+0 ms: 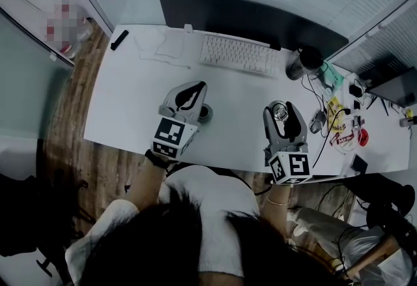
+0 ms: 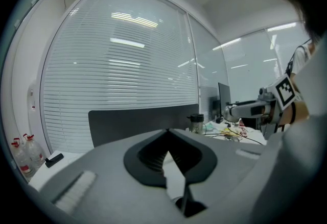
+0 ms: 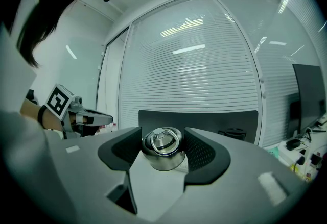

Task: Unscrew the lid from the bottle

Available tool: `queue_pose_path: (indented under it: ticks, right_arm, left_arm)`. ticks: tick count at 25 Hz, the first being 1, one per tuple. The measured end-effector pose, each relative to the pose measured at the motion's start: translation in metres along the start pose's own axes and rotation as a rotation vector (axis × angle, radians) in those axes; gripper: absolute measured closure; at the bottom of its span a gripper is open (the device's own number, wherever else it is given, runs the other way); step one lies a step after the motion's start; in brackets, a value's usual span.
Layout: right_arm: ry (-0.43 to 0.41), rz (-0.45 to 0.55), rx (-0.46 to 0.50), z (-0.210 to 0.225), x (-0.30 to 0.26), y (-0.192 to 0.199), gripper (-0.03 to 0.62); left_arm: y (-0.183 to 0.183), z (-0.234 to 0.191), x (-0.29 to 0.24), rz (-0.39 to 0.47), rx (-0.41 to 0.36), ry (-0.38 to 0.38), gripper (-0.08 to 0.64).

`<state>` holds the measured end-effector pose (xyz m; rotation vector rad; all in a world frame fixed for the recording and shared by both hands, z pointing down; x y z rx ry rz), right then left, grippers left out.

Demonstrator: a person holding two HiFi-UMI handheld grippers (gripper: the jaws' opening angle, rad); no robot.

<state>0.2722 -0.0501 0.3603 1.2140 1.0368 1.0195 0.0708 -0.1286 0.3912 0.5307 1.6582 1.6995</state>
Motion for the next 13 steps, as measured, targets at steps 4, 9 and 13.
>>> queue_pose_path:
  ticks: [4, 9, 13]
  right_arm:
    - [-0.001, -0.003, -0.011, 0.0, 0.0, 0.003, 0.337]
    - [0.006, 0.003, -0.009, 0.002, 0.001, 0.005, 0.337]
    - [0.025, 0.015, 0.004, 0.005, 0.004, 0.005, 0.337]
  left_arm:
    - [0.0, -0.002, 0.0, 0.001, -0.005, 0.005, 0.502]
    - [0.0, -0.003, -0.002, -0.005, -0.026, 0.024, 0.502]
    - [-0.01, -0.001, -0.008, 0.009, -0.028, 0.056, 0.502]
Point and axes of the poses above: the fingertips, and each gripper's own axes: x backward along the fingers, z to its right, y out of its underside, the point moved 1 cm from there along x, backward along the fingers, and after that the axes turned 3 degrees about -x, right-handed, at the moved point
